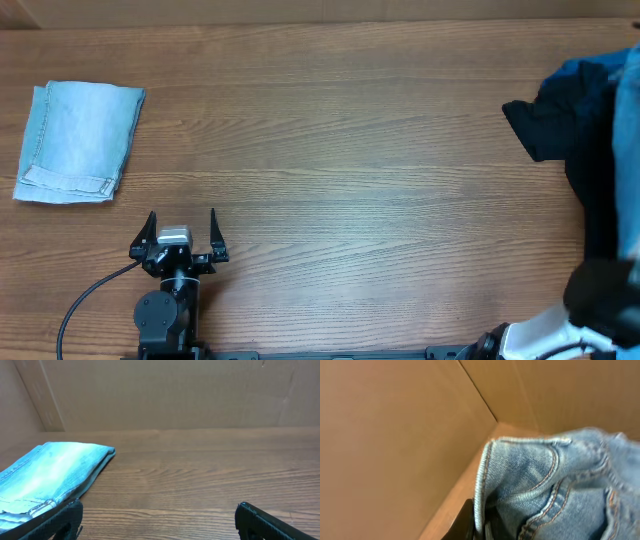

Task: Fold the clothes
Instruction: 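Lift the jeans with the right gripper and drag them leftward across the table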

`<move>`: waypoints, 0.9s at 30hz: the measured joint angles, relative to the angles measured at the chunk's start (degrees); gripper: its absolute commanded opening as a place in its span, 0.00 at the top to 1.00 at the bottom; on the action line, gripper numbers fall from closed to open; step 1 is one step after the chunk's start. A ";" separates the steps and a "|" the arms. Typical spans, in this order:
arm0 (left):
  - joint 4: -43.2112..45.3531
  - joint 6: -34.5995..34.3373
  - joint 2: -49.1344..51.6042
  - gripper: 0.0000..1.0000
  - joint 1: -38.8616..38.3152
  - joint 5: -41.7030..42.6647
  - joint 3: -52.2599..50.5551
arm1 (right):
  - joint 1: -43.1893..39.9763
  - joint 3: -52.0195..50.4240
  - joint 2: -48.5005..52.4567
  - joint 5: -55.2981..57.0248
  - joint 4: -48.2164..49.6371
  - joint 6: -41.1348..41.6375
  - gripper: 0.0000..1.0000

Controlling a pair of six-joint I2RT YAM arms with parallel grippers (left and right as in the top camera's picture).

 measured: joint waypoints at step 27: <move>0.02 0.00 0.00 0.00 0.00 0.00 0.00 | 32.48 11.61 -10.01 -13.40 4.35 -11.58 0.96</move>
